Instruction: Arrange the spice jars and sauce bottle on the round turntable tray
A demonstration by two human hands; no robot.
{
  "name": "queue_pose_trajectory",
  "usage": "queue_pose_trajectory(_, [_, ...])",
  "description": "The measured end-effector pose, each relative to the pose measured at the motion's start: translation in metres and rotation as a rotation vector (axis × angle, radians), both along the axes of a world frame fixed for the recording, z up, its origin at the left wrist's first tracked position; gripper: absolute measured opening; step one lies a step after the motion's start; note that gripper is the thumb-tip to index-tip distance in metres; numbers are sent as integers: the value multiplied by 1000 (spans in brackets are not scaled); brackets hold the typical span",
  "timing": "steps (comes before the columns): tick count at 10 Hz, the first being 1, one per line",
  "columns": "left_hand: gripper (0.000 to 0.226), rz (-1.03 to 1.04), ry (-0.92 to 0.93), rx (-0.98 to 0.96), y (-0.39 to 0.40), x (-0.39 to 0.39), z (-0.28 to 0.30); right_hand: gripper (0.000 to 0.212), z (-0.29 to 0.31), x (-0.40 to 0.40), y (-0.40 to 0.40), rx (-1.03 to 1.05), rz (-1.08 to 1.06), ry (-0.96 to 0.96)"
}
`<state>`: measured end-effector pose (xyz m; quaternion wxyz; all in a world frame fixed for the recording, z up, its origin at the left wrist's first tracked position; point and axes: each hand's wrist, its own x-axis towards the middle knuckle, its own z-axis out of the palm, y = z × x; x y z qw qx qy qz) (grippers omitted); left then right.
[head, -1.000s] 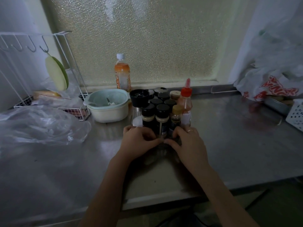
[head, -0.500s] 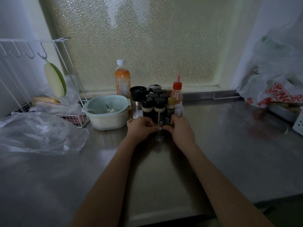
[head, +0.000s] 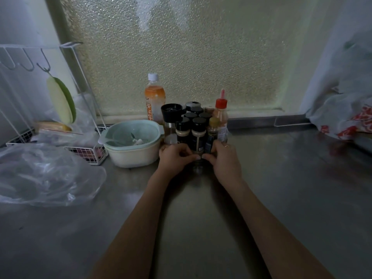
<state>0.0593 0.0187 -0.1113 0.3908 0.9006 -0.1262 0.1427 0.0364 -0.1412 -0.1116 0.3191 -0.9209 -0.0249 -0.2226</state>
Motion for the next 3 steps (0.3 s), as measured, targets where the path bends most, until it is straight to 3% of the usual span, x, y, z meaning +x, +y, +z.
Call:
queue_pose_trajectory(1, [16,-46,-6,-10,0,-5,1,26,-5,0,0,22,26,-61])
queue_pose_trajectory(2, [18,-214,104,-197,4,-10,23,34,-2,3,-5,129,94,-67])
queue_pose_trajectory(3, [26,-364,-59,-243,16,-19,76,34,13,2,-10,304,64,-198])
